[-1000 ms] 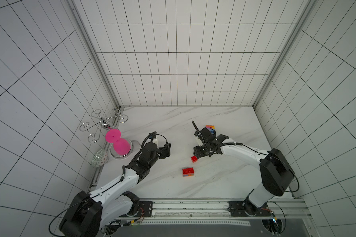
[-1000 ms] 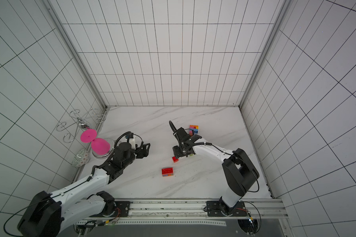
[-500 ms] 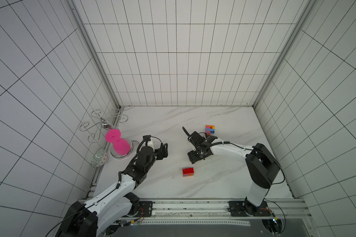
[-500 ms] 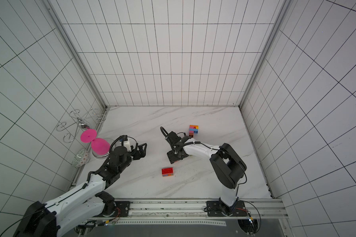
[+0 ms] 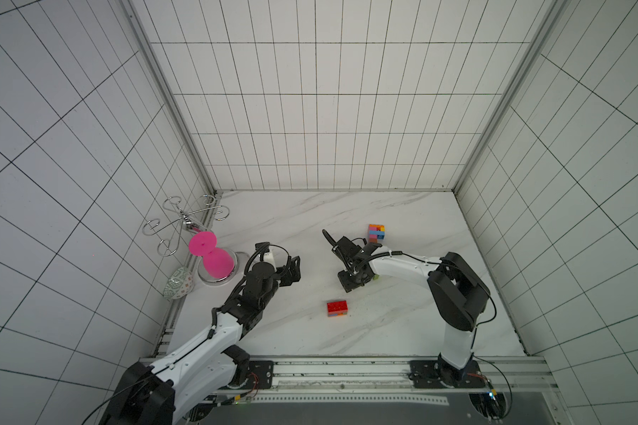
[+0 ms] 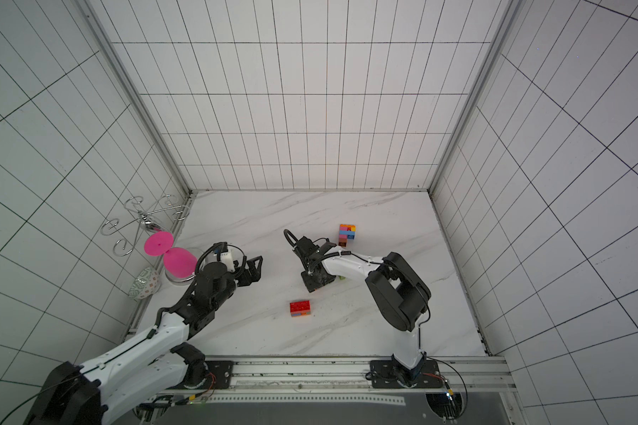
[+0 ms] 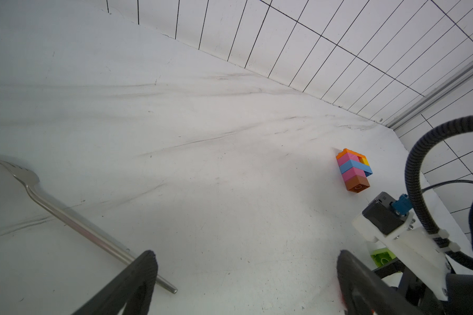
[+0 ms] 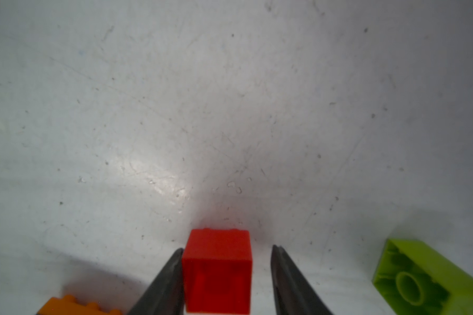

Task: Assemble the letter p with lego
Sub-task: Pick up the lego brick from the center of the board, then assemble the lego brick with the lego brick.

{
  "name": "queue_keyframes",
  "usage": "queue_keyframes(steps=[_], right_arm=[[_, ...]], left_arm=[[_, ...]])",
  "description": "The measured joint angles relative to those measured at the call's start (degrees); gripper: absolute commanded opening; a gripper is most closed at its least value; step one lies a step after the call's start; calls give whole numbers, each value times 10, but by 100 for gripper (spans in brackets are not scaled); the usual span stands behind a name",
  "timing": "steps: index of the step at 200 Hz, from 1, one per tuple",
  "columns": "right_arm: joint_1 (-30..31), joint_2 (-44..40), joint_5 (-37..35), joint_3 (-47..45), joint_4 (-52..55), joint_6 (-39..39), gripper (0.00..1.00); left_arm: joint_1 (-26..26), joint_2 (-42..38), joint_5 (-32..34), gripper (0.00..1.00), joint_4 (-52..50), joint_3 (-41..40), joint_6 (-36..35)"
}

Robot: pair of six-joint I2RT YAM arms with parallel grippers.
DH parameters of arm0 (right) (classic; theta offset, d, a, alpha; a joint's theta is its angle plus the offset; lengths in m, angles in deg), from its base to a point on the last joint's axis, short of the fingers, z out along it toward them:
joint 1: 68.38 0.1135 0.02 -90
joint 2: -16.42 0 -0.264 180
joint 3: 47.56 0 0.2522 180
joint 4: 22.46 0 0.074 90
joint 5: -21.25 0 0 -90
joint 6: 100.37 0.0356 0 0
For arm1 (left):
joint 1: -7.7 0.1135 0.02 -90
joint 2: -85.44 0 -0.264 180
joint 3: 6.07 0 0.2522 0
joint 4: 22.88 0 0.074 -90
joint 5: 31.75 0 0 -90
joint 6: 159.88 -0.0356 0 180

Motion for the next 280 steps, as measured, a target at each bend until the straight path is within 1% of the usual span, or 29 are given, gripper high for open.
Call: queue_keyframes(steps=[6,27,39,61,89,116,128,142,165,175,217,229,235,280], right_arm=[[0,0,0,0,1,1,39],[0,0,-2,3,5,6,29],[1,-2,-6,3,9,12,26],[6,-18,-15,3,25,24,26],[22,-74,-22,10,67,54,25],[56,-110,-25,38,104,100,29],[74,-117,-26,42,113,124,29],[97,-119,-26,42,123,156,26],[130,-113,-24,43,137,206,25],[142,-107,-24,48,141,224,22],[180,-47,-29,92,153,290,22],[186,-32,-31,109,160,305,21],[188,-24,-31,118,164,311,18],[196,5,-34,145,181,346,17]], left_arm=[[0,0,0,98,0,0,0],[0,-1,0,98,0,0,0],[0,-2,0,98,0,0,1],[0,-4,2,98,0,0,1],[0,-14,11,98,0,0,2],[0,-35,20,98,0,-3,6],[1,-47,24,98,-1,-7,6],[1,-64,31,98,-5,-12,7],[1,-90,41,98,-9,-21,10],[1,-97,44,98,-10,-23,10],[1,-108,53,98,-14,-25,12],[1,-110,54,98,-15,-25,14],[1,-111,54,98,-16,-25,14],[2,-120,55,98,-25,-26,15]])
